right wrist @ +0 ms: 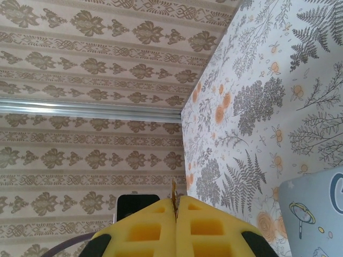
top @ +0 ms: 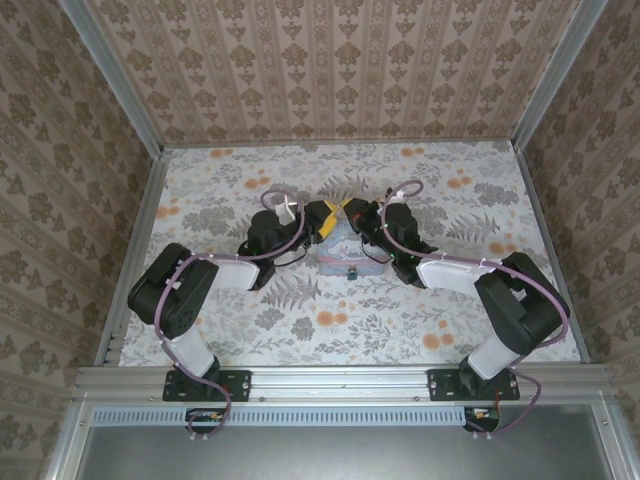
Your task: Unlock the padlock with the key
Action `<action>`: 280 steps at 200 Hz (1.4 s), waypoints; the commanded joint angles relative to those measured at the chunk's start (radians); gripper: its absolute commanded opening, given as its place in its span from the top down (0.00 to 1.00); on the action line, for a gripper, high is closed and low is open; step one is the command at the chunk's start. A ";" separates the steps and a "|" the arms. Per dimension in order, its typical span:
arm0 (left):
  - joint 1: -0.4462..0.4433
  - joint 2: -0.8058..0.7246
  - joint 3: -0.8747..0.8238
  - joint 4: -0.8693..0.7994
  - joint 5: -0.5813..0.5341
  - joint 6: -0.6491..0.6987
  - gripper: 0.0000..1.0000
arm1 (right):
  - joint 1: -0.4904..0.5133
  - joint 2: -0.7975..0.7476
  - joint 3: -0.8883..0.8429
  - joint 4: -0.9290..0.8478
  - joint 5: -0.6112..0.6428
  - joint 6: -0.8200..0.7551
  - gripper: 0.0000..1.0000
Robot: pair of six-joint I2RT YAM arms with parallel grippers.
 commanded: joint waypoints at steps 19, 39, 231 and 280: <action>-0.010 0.003 0.011 0.052 -0.012 -0.004 0.55 | 0.015 0.030 0.031 0.047 0.016 0.029 1.00; -0.010 0.006 0.012 0.052 -0.013 -0.005 0.59 | 0.018 0.034 0.031 0.049 0.014 0.029 1.00; -0.010 -0.004 0.021 0.022 -0.016 0.018 0.89 | 0.029 0.039 0.018 0.048 0.028 0.032 1.00; -0.010 -0.028 0.019 -0.013 -0.021 0.041 0.81 | 0.029 0.045 0.025 0.043 0.033 0.032 1.00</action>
